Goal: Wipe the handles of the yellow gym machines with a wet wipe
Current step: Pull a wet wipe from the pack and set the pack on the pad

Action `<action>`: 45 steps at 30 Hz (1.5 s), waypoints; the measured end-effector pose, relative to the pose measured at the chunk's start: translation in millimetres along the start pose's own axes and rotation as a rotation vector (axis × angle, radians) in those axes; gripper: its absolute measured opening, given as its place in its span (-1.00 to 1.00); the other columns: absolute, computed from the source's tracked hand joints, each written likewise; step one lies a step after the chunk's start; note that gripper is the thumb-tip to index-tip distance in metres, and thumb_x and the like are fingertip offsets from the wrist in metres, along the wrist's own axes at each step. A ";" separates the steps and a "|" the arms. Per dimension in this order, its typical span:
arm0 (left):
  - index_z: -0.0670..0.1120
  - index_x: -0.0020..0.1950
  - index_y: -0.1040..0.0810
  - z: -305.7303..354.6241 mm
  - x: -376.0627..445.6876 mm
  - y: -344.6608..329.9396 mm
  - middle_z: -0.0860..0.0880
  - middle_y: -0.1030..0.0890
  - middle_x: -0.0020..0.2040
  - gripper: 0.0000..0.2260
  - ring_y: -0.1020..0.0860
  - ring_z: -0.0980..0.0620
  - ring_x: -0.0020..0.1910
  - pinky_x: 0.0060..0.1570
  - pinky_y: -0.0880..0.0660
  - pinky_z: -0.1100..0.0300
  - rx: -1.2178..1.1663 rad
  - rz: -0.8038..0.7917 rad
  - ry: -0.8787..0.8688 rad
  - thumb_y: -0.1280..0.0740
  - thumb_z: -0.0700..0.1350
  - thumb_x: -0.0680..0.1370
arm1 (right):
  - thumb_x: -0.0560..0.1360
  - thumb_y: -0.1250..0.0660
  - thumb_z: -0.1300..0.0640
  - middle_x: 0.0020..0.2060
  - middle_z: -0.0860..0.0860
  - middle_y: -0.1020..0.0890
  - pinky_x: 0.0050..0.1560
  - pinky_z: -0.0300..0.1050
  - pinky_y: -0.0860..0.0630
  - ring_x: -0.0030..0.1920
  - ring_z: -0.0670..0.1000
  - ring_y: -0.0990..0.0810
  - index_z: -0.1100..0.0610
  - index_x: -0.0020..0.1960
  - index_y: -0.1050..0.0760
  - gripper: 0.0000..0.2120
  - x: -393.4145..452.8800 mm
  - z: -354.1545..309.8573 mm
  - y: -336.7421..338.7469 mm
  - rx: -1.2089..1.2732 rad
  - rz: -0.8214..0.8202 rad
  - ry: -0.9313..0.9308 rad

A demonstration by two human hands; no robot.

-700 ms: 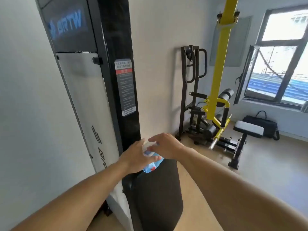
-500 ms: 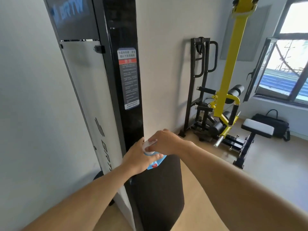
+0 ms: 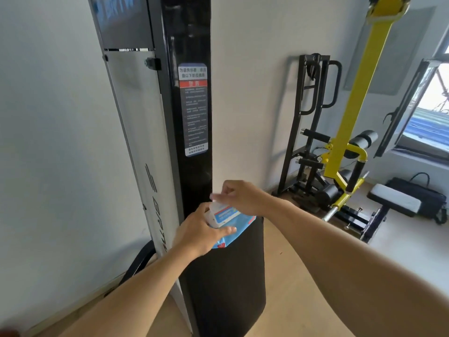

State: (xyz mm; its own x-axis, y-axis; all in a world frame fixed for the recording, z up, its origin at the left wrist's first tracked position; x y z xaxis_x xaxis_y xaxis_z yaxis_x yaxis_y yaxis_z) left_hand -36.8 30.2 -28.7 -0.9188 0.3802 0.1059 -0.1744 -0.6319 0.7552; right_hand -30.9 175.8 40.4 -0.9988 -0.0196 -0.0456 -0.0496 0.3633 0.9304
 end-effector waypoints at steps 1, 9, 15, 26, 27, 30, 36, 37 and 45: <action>0.19 0.28 -0.36 -1.7 0.1 -0.3 0.20 -0.59 0.07 -0.35 -0.60 0.14 -0.04 -0.29 -0.42 0.40 0.002 0.008 0.007 -0.40 0.47 0.32 | 0.53 -0.33 -0.18 -0.06 -0.03 -0.66 0.05 0.04 -0.61 -0.02 0.09 -0.63 0.04 0.20 -0.58 -0.63 -2.4 2.4 8.1 0.003 0.050 -0.019; 0.24 0.31 -0.41 -0.4 0.5 -4.8 0.26 -0.60 0.10 -0.18 -0.63 0.14 0.02 0.02 -0.67 0.14 0.031 0.022 -0.138 -0.31 0.64 0.17 | 0.52 -0.45 0.03 -0.04 -0.10 -0.61 -0.15 -0.25 -0.56 -0.10 -0.02 -0.56 -0.02 0.09 -0.57 -0.84 -23.1 25.9 1.9 -0.064 0.016 0.037; 0.23 0.36 -0.37 0.9 -5.8 -3.0 0.18 -0.58 0.22 -0.21 -0.60 0.09 0.15 0.17 -0.61 0.10 0.024 0.071 -0.151 -0.02 0.66 0.31 | 0.51 -0.42 -0.12 0.08 -0.09 -0.64 -0.06 -0.31 -0.56 -0.07 -0.07 -0.57 -0.05 0.28 -0.55 -0.63 -23.5 14.1 -1.1 -0.095 0.097 0.084; 0.12 0.60 -0.11 -4.3 -5.3 -6.8 0.07 -0.46 0.48 -0.06 -0.47 -0.02 0.43 0.44 -0.40 -0.06 0.143 0.072 -0.059 -0.32 0.50 0.35 | 0.49 -0.35 -0.29 0.02 -0.19 -0.68 0.02 -0.18 -0.59 -0.08 -0.08 -0.59 -0.12 0.13 -0.67 -0.65 -22.0 -20.1 -5.7 -0.265 0.141 0.106; 0.11 0.60 -0.11 -4.5 -5.4 -6.5 0.07 -0.46 0.48 -0.06 -0.48 -0.02 0.42 0.44 -0.41 -0.06 0.142 0.077 -0.061 -0.33 0.49 0.35 | 0.50 -0.35 -0.28 0.03 -0.19 -0.68 0.03 -0.16 -0.60 -0.07 -0.07 -0.58 -0.12 0.13 -0.67 -0.66 -22.4 -21.3 -6.1 -0.256 0.144 0.091; 0.10 0.60 -0.12 -3.9 -6.0 -5.5 0.06 -0.47 0.47 -0.07 -0.48 -0.02 0.42 0.42 -0.43 -0.06 0.130 0.079 -0.057 -0.36 0.46 0.36 | 0.52 -0.36 -0.23 0.05 -0.17 -0.68 0.03 -0.15 -0.60 -0.05 -0.07 -0.59 -0.10 0.14 -0.67 -0.70 -24.8 -25.6 -6.3 -0.263 0.161 0.068; 0.10 0.57 -0.15 -2.7 -5.5 -5.1 0.06 -0.48 0.46 -0.08 -0.50 -0.01 0.40 0.41 -0.44 -0.05 0.121 0.092 -0.070 -0.39 0.45 0.34 | 0.55 -0.35 -0.16 -0.05 -0.05 -0.71 -0.05 -0.18 -0.60 -0.15 -0.02 -0.64 0.02 0.15 -0.64 -0.69 -23.8 -40.9 -4.8 -0.387 0.194 0.029; 0.11 0.56 -0.15 -3.3 -5.0 -5.5 0.07 -0.50 0.44 -0.08 -0.51 -0.01 0.39 0.39 -0.45 -0.06 0.115 0.095 -0.076 -0.39 0.46 0.33 | 0.57 -0.34 -0.11 -0.05 -0.03 -0.70 -0.01 -0.14 -0.61 -0.13 0.00 -0.65 0.05 0.15 -0.63 -0.71 -23.6 -44.5 -4.7 -0.419 0.193 0.034; 0.06 0.42 -0.35 -1.5 -6.1 -6.1 0.10 -0.59 0.29 -0.28 -0.56 0.04 0.28 0.36 -0.46 0.03 0.125 0.125 -0.139 -0.47 0.31 0.36 | 0.62 -0.28 0.00 -0.08 0.04 -0.68 0.14 -0.06 -0.59 -0.03 0.06 -0.67 0.11 0.10 -0.61 -0.78 -33.4 -67.2 -9.4 -0.551 0.193 0.081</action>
State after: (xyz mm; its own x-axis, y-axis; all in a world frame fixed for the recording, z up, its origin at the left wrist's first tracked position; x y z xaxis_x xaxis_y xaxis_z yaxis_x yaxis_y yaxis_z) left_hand -30.7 30.7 -34.9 -0.8715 0.3990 0.2850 -0.0092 -0.5944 0.8042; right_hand 3.0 110.4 57.6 -0.9853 -0.0801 0.1508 0.1626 -0.1694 0.9720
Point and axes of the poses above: each hand's wrist, its own x-axis towards the middle knuckle, its own y-axis out of the back of the hand, z = x × y, the point moved 5 cm from there along x, towards the middle knuckle
